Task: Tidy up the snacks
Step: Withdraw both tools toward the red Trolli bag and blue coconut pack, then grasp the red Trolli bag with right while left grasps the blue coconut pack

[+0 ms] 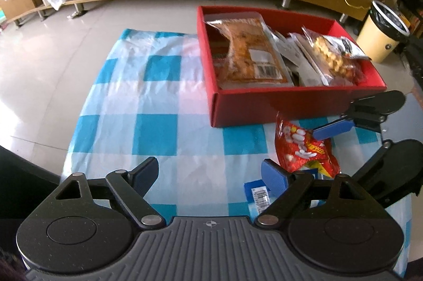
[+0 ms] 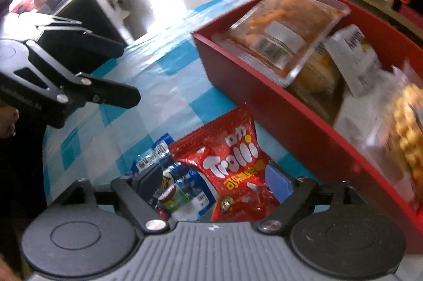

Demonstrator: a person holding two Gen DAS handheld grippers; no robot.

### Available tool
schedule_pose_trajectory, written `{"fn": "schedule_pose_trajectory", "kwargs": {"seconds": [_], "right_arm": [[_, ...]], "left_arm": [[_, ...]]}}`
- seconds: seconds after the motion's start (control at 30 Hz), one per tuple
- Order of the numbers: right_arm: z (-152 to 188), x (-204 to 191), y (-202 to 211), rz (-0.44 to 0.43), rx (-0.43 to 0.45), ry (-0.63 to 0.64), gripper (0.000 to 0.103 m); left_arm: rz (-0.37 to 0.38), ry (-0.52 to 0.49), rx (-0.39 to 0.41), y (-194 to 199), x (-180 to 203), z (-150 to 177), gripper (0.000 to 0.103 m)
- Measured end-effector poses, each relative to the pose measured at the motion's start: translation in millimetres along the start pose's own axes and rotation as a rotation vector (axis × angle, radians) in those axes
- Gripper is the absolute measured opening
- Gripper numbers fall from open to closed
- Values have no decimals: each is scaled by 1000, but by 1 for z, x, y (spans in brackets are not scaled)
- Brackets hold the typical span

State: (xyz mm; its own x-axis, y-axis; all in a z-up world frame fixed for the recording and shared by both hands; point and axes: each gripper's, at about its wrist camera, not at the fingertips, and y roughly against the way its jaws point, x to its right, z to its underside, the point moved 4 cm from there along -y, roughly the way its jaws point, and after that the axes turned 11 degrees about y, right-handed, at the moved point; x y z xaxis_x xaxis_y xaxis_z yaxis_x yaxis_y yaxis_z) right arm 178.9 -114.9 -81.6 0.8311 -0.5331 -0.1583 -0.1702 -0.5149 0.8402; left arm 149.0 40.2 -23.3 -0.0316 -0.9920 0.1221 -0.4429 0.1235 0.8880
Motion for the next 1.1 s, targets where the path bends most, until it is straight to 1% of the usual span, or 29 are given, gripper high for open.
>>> {"fn": "schedule_pose_trajectory", "kwargs": {"seconds": [0.07, 0.17, 0.23, 0.27, 0.33, 0.4, 0.47, 0.53, 0.6, 0.67, 0.73, 0.8, 0.83, 0.87, 0.9, 0.97, 1.0, 1.03, 1.07, 1.1], "right_arm": [[6, -3, 4, 23, -27, -25, 82], [25, -12, 11, 26, -92, -55, 83], [43, -13, 10, -21, -159, -132, 82], [49, -13, 14, -16, -138, -153, 82], [53, -9, 19, 27, -136, -183, 81], [48, -8, 25, 108, -104, -142, 81], [43, -9, 26, 139, -101, -91, 81], [40, -9, 24, 145, -103, -60, 81], [42, -6, 20, 140, -109, -55, 81], [44, -3, 16, 131, -121, -52, 81], [49, -6, 11, 121, -131, -44, 82], [50, -6, 9, 108, -130, -29, 83], [49, -5, 10, 104, -127, -31, 83], [48, -3, 10, 103, -121, -36, 83], [47, -2, 10, 104, -115, -41, 83], [47, 1, 9, 94, -114, -56, 84], [48, 2, 8, 86, -110, -61, 86], [49, 1, 7, 73, -105, -60, 93], [49, 0, 5, 64, -100, -60, 99], [51, -1, 4, 64, -92, -63, 101]], "left_arm": [[12, -25, -6, -1, 6, 2, 89], [31, -87, -9, 0, 19, 11, 89], [49, -133, -8, 1, 27, 17, 89], [60, -165, -7, 1, 32, 20, 89], [62, -245, 8, -1, 42, 26, 89], [70, -359, 8, -4, 53, 35, 89], [85, -464, 10, -7, 64, 43, 89], [103, -576, 14, -12, 75, 49, 89], [128, -680, 2, -19, 85, 55, 89], [154, -729, -19, -26, 90, 59, 89], [198, -763, -62, -35, 94, 63, 89], [200, -817, -104, -46, 98, 72, 90], [192, -840, -102, -50, 98, 74, 92], [189, -855, -77, -50, 98, 75, 96], [191, -862, -79, -51, 97, 75, 97], [208, -821, -113, -55, 93, 71, 97], [220, -787, -132, -58, 89, 69, 97], [224, -758, -145, -60, 87, 67, 97], [225, -729, -150, -60, 84, 67, 94], [220, -714, -145, -58, 83, 68, 88]]}}
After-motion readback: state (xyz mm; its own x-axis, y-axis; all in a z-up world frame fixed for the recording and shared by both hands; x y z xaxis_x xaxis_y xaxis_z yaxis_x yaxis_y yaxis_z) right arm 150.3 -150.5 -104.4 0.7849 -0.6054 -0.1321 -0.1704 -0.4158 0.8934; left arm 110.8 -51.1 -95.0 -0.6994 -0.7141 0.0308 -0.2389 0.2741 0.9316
